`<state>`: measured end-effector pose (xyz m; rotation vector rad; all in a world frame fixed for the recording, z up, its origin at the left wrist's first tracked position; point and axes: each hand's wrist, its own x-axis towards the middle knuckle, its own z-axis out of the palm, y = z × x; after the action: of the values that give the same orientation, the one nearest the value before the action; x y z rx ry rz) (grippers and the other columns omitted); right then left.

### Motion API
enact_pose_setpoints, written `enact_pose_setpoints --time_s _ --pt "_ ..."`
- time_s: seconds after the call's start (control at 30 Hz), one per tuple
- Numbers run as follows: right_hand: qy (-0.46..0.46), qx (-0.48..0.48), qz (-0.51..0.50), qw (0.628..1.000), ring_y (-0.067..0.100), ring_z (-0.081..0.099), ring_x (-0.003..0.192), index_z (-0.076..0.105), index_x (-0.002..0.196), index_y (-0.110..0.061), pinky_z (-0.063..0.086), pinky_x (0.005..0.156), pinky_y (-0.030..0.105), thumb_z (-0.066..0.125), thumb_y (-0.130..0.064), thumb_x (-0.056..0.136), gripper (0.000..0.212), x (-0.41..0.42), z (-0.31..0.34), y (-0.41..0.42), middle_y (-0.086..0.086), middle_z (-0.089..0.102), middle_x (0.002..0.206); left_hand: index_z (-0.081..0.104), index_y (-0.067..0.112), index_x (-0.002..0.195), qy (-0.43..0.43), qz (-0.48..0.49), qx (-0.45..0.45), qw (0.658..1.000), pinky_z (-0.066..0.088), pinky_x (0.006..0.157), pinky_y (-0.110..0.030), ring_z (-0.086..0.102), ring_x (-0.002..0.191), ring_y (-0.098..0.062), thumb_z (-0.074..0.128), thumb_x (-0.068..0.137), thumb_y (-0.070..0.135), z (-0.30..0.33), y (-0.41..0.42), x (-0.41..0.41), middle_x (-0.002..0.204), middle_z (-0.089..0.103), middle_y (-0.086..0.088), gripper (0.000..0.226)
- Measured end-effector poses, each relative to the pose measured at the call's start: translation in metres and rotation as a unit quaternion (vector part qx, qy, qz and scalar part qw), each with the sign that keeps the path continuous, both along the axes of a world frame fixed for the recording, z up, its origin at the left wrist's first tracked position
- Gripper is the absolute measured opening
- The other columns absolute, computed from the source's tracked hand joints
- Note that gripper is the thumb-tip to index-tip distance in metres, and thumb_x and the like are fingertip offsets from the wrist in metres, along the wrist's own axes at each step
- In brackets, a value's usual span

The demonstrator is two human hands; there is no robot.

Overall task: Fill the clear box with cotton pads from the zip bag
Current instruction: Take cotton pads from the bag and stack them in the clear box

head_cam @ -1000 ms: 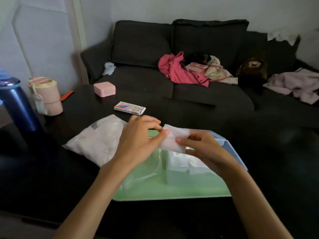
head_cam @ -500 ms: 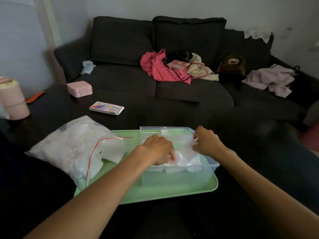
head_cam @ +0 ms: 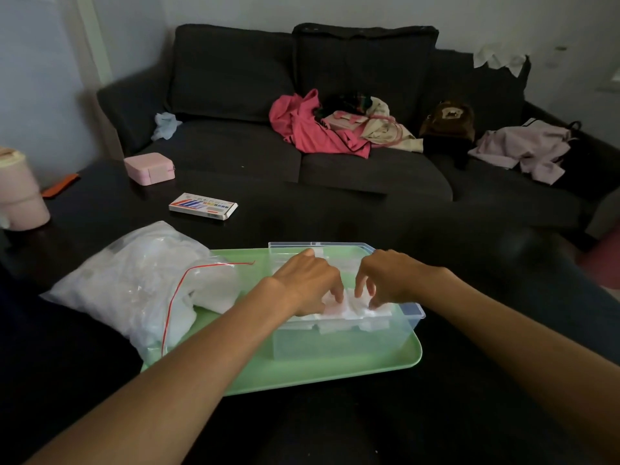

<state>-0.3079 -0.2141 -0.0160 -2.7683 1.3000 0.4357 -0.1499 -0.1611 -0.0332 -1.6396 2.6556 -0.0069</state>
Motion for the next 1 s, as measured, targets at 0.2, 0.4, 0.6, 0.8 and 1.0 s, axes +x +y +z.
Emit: enact_pose_setpoints --time_s 0.2,0.4,0.6,0.8,1.0 --pt "0.016 0.019 -0.026 0.999 0.015 0.055 0.077 0.070 0.102 -0.024 0.042 0.070 0.025 0.079 -0.019 0.073 0.031 0.001 -0.015 -0.007 -0.008 0.051 0.079 0.063 0.032 0.119 -0.045 0.001 0.029 0.999 0.035 0.081 -0.028 0.054 0.102 -0.026 0.055 0.091 0.018 -0.002 -0.001 -0.005 0.115 0.065 -0.001 0.032" --pt "-0.053 0.020 -0.063 0.996 0.012 0.064 0.085 0.071 0.100 -0.021 0.052 0.082 0.030 0.073 -0.009 0.077 0.026 -0.002 0.010 0.002 -0.005 0.068 0.093 0.062 0.039 0.117 0.140 0.071 -0.008 0.988 0.042 0.093 -0.033 0.052 0.117 -0.015 0.062 0.087 0.032 0.030 0.029 0.026 0.125 0.059 0.010 0.031" --pt "-0.385 -0.058 -0.083 0.917 -0.002 0.062 0.067 0.072 0.083 -0.033 0.053 0.066 0.022 0.066 -0.021 0.082 0.014 0.049 0.017 0.068 -0.016 0.067 0.073 0.056 0.030 0.072 0.306 0.411 -0.242 0.824 0.040 0.061 -0.027 0.058 0.074 -0.011 0.068 0.065 0.061 0.043 0.115 0.125 0.073 0.057 0.016 0.034" --pt "-0.402 -0.024 -0.087 0.911 0.009 0.060 0.085 0.071 0.089 -0.032 0.047 0.072 0.025 0.064 -0.022 0.081 0.014 0.128 0.003 0.091 -0.012 0.066 0.087 0.050 0.029 0.108 0.225 0.512 0.033 0.829 0.043 0.085 -0.031 0.055 0.109 -0.021 0.050 0.046 0.092 0.002 0.137 0.149 0.114 0.056 0.008 0.089" --pt "-0.352 -0.037 -0.100 0.930 0.012 0.060 0.093 0.073 0.093 -0.030 0.042 0.070 0.023 0.060 -0.015 0.083 0.022 0.158 -0.021 0.091 -0.011 0.070 0.097 0.056 0.026 0.104 0.292 0.494 0.007 0.819 0.045 0.090 -0.033 0.058 0.111 -0.024 0.052 0.091 0.044 -0.030 0.129 0.176 0.114 0.066 0.004 0.023"
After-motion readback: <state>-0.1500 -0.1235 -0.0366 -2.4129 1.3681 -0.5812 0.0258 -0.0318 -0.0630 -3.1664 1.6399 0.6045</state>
